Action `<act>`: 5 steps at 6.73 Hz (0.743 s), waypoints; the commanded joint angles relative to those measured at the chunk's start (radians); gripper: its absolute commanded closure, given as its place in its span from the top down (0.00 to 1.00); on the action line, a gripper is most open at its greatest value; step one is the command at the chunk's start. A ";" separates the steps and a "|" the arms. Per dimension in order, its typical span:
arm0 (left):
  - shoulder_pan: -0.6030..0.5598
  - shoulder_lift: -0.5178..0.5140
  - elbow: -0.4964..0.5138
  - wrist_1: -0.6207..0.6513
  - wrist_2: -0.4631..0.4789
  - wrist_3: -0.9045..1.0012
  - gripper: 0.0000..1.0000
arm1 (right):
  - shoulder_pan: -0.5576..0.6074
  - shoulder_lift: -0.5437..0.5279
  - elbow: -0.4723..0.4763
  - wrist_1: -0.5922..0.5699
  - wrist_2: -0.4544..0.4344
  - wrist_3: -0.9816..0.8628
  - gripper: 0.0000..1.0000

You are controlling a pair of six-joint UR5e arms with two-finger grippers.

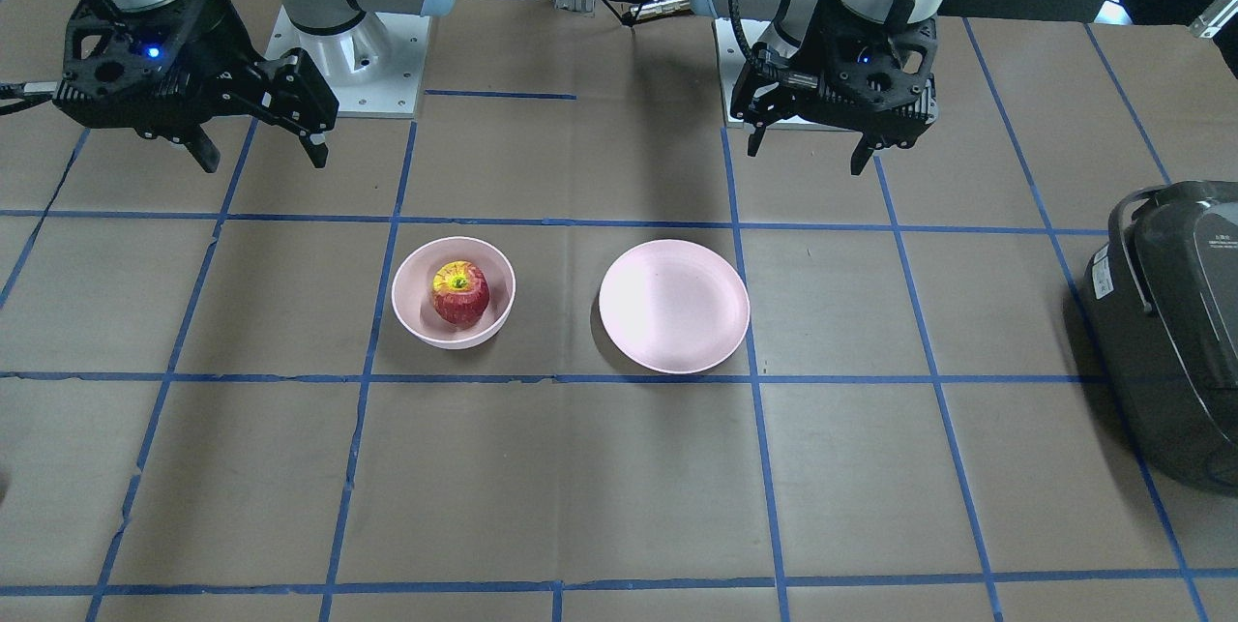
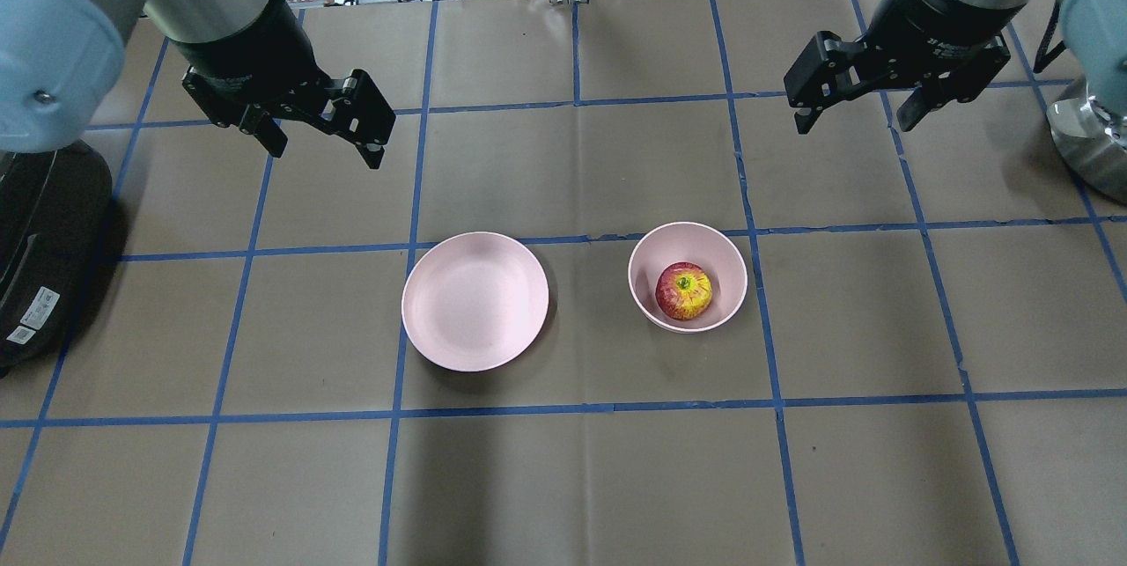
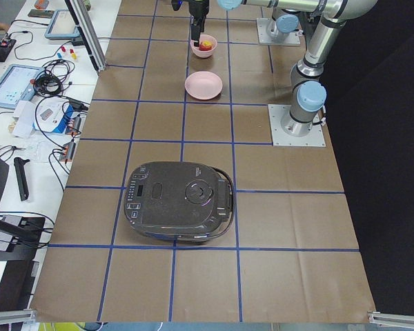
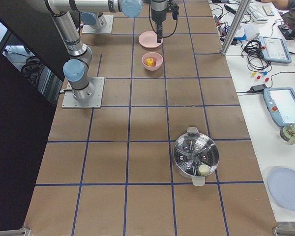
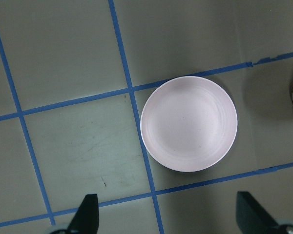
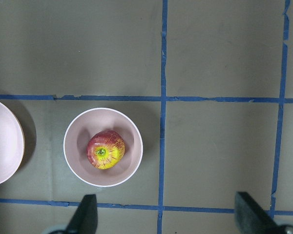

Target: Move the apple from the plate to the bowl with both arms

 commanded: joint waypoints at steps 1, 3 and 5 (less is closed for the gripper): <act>0.000 0.001 -0.002 -0.005 0.000 -0.002 1.00 | -0.001 0.019 -0.025 0.009 -0.002 0.000 1.00; 0.001 0.001 0.000 -0.005 0.000 -0.004 1.00 | -0.002 0.019 -0.025 0.012 -0.002 -0.001 1.00; 0.001 0.001 0.000 -0.003 0.000 -0.006 1.00 | -0.002 0.019 -0.017 0.014 -0.002 -0.001 1.00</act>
